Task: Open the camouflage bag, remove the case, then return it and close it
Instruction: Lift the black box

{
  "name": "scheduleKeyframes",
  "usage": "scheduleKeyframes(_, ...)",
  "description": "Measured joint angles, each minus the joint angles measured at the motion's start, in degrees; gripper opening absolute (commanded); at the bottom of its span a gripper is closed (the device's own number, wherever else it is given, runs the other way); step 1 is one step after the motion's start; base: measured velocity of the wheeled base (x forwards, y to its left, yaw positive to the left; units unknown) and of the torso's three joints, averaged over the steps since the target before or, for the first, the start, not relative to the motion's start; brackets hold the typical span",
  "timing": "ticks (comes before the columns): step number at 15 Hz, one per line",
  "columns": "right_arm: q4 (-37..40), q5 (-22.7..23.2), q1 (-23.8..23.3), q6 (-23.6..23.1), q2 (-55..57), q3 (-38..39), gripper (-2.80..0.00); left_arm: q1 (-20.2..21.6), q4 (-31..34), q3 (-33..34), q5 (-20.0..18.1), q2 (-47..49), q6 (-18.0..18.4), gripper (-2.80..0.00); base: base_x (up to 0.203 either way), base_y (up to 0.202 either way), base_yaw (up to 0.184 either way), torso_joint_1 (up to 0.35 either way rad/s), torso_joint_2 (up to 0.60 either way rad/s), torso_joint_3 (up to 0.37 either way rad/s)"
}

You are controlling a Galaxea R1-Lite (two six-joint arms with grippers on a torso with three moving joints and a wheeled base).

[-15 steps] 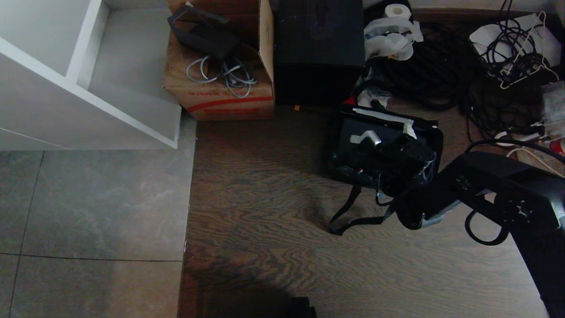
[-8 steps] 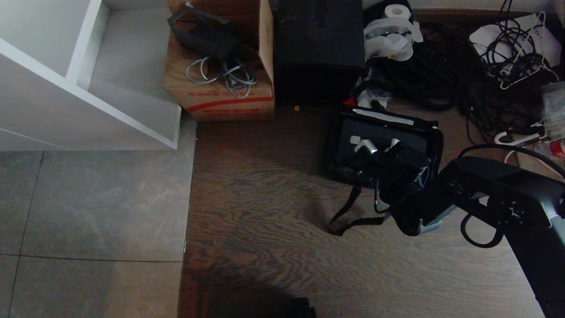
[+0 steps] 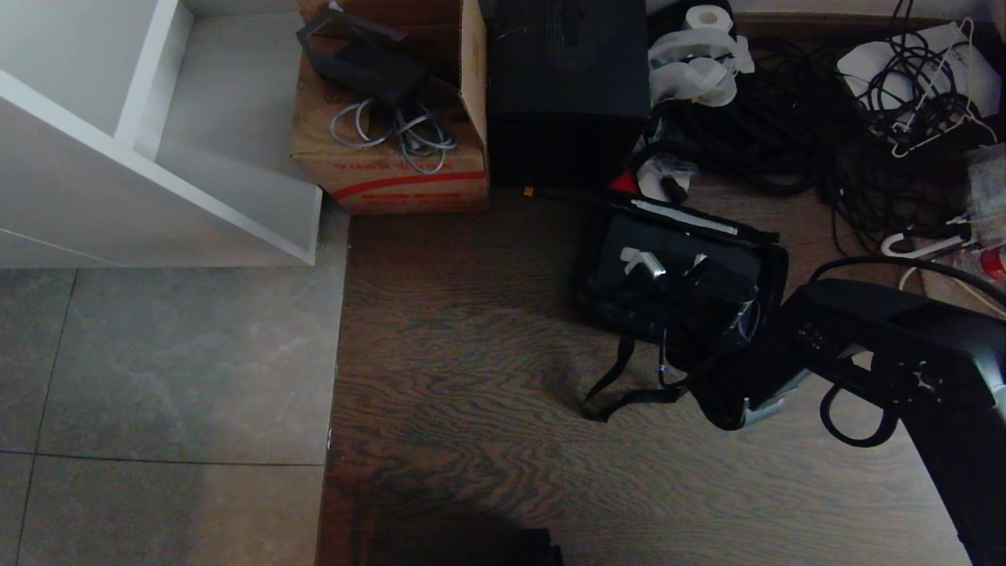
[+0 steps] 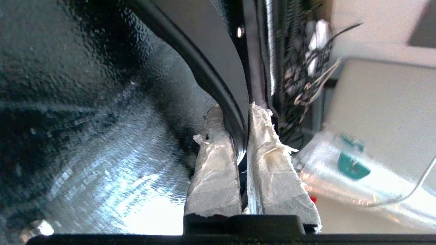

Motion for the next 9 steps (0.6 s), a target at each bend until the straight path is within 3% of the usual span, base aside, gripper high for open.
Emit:
scheduleKeyframes(3,0.0,-1.2,1.2,0.1,-1.1,1.3,-2.8,0.0,0.0,0.0,0.0,0.0,0.0,-2.8,0.0,0.0,0.0,0.0,0.0,0.0)
scheduleKeyframes(6,-0.1,-7.4,6.1,1.2,-2.8,5.5,-2.8,0.0,0.0,0.0,0.0,0.0,0.0,-2.8,0.0,0.0,0.0,0.0,0.0,0.0)
scheduleKeyframes(9,0.3,-8.0,7.5,1.9,-2.7,9.8,-2.8,0.0,0.0,0.0,0.0,0.0,0.0,-2.8,0.0,0.0,0.0,0.0,0.0,0.0)
